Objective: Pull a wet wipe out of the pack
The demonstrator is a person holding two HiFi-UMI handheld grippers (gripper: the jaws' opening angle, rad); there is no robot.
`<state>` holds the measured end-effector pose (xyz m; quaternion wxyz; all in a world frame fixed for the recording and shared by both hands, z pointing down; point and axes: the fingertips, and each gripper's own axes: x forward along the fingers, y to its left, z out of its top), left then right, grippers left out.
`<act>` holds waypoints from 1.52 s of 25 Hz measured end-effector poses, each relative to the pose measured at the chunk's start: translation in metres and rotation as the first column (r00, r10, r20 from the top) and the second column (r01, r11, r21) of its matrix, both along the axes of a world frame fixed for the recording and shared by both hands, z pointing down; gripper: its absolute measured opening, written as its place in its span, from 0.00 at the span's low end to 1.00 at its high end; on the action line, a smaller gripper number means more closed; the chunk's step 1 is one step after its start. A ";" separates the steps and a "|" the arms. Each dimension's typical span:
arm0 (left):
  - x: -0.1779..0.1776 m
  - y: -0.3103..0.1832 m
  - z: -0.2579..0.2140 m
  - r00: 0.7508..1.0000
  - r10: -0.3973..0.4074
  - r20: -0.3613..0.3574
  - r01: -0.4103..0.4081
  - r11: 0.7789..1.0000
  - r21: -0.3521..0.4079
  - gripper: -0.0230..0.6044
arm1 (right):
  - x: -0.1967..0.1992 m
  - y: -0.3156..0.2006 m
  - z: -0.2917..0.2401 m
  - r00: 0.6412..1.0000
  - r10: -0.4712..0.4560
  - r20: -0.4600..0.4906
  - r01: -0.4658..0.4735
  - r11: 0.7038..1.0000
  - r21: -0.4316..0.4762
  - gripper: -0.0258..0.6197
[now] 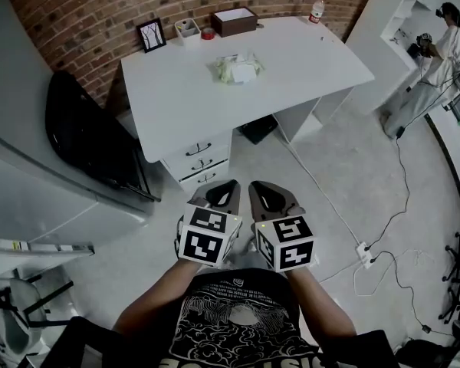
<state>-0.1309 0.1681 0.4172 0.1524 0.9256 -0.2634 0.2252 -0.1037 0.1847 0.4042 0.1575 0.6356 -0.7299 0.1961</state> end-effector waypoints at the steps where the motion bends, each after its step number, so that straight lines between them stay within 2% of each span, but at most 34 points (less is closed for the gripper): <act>1: 0.000 -0.001 0.002 1.000 -0.001 -0.002 0.001 1.000 -0.001 0.05 | 0.001 -0.001 0.000 1.000 0.000 0.001 0.000 1.000 0.001 0.07; 9: 0.015 -0.014 0.009 1.000 -0.011 -0.002 0.011 1.000 -0.007 0.05 | 0.011 -0.014 0.010 1.000 -0.010 0.019 0.010 1.000 -0.001 0.07; 18: 0.058 -0.049 0.006 0.999 -0.029 -0.019 0.028 0.999 -0.017 0.05 | 0.051 -0.054 0.008 0.998 -0.043 0.042 0.043 0.999 -0.005 0.07; 28: 0.115 -0.100 0.007 0.995 -0.097 -0.020 0.096 0.995 -0.041 0.05 | 0.108 -0.105 0.012 0.989 -0.117 0.089 0.120 0.992 -0.028 0.07; 38: 0.153 -0.140 0.014 0.980 -0.196 0.028 0.198 0.979 -0.054 0.05 | 0.149 -0.145 0.019 0.969 -0.207 0.134 0.214 0.976 -0.042 0.07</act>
